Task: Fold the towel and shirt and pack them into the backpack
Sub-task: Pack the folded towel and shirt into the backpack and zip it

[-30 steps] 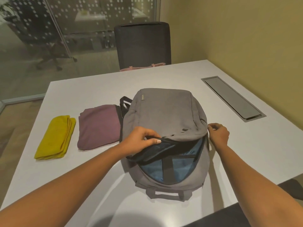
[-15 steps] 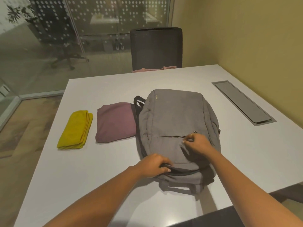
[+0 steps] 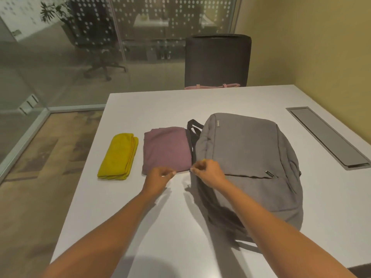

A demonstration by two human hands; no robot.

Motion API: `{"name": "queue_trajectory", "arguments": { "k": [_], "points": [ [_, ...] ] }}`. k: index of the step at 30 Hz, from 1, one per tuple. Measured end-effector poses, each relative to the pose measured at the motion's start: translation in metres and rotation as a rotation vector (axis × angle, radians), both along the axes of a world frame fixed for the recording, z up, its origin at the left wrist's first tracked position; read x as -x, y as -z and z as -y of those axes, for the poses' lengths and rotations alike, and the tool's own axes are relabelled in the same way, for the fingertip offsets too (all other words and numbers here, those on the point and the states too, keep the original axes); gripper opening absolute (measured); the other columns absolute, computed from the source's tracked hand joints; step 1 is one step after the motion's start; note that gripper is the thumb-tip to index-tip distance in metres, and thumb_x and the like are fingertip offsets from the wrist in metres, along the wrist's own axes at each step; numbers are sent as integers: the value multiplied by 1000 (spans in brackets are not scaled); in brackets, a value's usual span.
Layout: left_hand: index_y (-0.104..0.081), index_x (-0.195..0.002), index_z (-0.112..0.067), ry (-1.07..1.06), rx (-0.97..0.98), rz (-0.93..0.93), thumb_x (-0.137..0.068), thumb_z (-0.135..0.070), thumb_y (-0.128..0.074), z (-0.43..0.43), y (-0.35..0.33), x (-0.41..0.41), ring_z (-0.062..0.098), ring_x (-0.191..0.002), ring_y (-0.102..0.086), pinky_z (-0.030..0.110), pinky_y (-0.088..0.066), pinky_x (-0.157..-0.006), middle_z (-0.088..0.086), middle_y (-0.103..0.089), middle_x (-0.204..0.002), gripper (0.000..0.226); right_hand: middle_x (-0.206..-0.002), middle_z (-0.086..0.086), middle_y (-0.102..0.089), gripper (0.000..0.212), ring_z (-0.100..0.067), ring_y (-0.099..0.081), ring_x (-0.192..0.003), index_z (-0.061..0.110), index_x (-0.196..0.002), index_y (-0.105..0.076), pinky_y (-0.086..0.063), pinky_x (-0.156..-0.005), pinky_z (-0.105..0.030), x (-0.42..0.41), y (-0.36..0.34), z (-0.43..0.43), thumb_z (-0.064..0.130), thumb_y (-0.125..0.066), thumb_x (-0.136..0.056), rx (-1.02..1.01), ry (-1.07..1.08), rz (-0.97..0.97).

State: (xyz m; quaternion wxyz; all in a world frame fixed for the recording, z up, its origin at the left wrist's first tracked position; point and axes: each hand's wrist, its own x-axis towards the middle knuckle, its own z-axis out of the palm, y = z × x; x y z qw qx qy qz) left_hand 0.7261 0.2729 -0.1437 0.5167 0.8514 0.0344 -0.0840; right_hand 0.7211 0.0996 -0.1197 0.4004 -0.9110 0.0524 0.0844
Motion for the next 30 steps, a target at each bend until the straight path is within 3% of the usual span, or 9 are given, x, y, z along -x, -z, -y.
{"name": "queue_trajectory", "arguments": {
  "k": [3, 7, 13, 18, 21, 30],
  "points": [
    [-66, -106, 3, -248, 9, -38, -86, -12, -63, -30, 7, -22, 29, -99, -60, 27, -42, -83, 16, -67, -110, 25, -113, -15, -65, 29, -26, -60, -106, -1, -110, -62, -41, -78, -20, -14, 9, -29, 19, -59, -90, -13, -59, -47],
    [-61, -114, 2, -344, -36, -133, -88, -14, -61, -49, 12, -45, 32, -112, -55, 29, -41, -89, 17, -61, -122, 31, -132, -12, -54, 42, -25, -52, -120, 5, -128, -51, -41, -97, -29, -32, 24, -53, 21, -59, -89, 120, -196, -51],
    [-45, -132, 0, -308, -65, -229, -87, -23, -62, -56, 20, -69, 32, -125, -46, 37, -39, -100, 16, -47, -139, 53, -157, -9, -8, 65, -24, -10, -144, 11, -145, -26, -17, -117, -37, -63, 44, -65, 30, -56, -91, 374, -324, -51],
    [-44, -132, 2, -229, -34, -298, -88, -24, -61, -52, 22, -80, 34, -120, -51, 35, -42, -94, 17, -50, -135, 54, -158, -7, 1, 78, -23, 0, -146, 15, -149, -10, -6, -118, -42, -71, 57, -71, 43, -54, -90, 418, -353, -104],
    [-51, -126, 3, -221, 5, -313, -87, -24, -61, -53, 24, -83, 35, -113, -56, 41, -47, -95, 19, -56, -128, 48, -158, -7, 0, 77, -22, -1, -146, 15, -149, -12, -6, -118, -42, -71, 59, -72, 44, -53, -90, 411, -368, -107],
    [-51, -128, 1, -279, -71, -278, -88, -25, -60, -66, 27, -61, 35, -115, -54, 38, -46, -91, 17, -55, -131, 48, -158, -6, -5, 73, -24, -9, -145, 18, -148, -19, -12, -118, -43, -52, 60, -84, 46, -52, -89, 408, -447, -103]
  ]
}}
